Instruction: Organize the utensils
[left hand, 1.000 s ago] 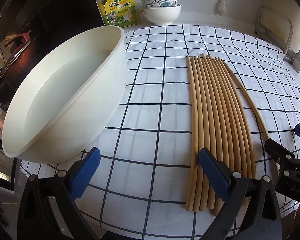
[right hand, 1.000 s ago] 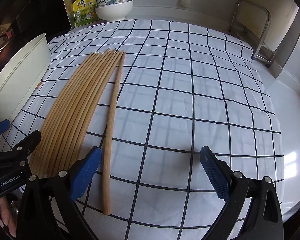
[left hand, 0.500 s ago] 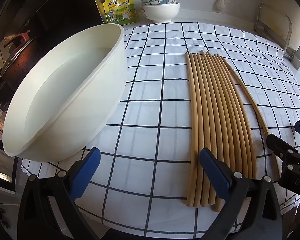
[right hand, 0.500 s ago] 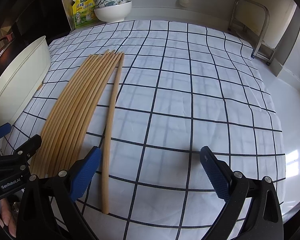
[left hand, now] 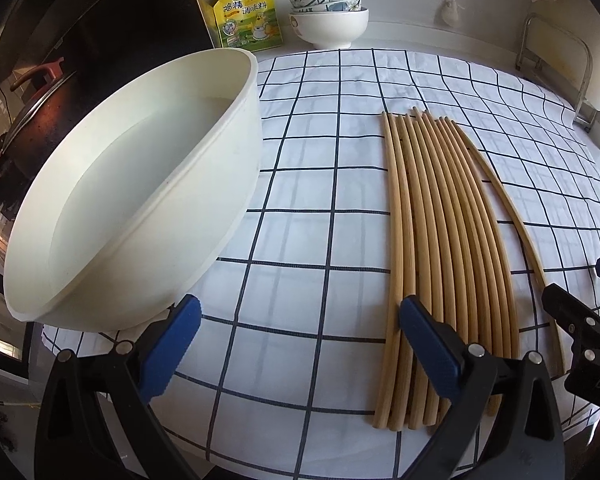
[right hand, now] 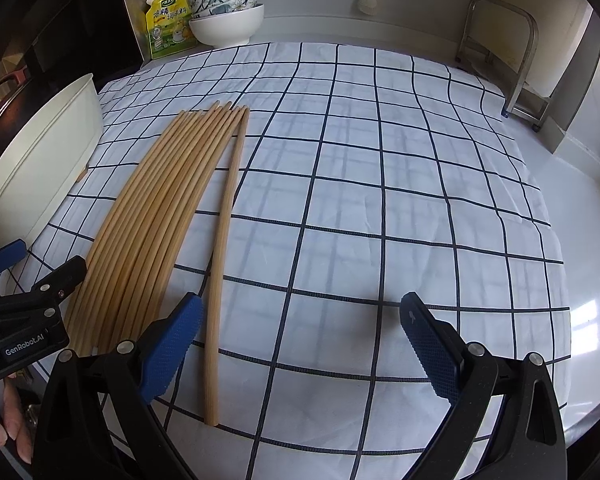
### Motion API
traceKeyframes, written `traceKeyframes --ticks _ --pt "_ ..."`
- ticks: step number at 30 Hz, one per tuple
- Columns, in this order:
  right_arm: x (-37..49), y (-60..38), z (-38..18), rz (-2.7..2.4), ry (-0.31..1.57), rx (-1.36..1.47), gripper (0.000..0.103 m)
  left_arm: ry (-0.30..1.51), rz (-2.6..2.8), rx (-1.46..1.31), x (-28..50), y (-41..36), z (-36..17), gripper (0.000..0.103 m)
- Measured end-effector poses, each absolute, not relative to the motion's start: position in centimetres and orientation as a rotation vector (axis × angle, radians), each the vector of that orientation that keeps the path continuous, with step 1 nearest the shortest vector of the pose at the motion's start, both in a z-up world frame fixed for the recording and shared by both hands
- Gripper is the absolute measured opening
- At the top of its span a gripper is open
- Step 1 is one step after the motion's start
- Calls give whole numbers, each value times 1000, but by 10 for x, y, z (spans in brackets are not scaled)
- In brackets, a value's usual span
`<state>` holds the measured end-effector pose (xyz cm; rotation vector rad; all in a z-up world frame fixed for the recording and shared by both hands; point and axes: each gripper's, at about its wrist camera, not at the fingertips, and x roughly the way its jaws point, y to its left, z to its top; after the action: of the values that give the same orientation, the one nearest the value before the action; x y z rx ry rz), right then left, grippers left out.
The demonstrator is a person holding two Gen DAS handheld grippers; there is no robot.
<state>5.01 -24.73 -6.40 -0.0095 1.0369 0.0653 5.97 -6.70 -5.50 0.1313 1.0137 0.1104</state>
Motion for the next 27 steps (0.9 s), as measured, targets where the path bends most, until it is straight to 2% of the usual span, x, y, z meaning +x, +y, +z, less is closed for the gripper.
traceKeyframes --ticks 16,19,20,22,24,25,26,27 --pt "56 -239 -67 77 1032 -51 94 1053 88 103 75 -71 -61 96" --pt "61 -235 -67 83 1018 -81 94 1053 77 89 77 -72 -62 93" --pt "62 -234 -67 86 1012 -91 93 1053 70 85 77 -72 -62 89" --pt "64 -234 -66 106 1000 -100 86 1050 53 72 76 -74 -61 82" --pt "64 -236 -64 129 991 -84 65 1044 28 64 76 -77 -59 67" --pt "64 -236 -63 127 986 -88 54 1042 16 67 76 -80 -59 63" --pt "63 -236 -62 131 983 -90 49 1042 3 71 75 -83 -58 55" --pt "62 -237 -61 132 981 -93 40 1044 -12 72 74 -86 -57 45"
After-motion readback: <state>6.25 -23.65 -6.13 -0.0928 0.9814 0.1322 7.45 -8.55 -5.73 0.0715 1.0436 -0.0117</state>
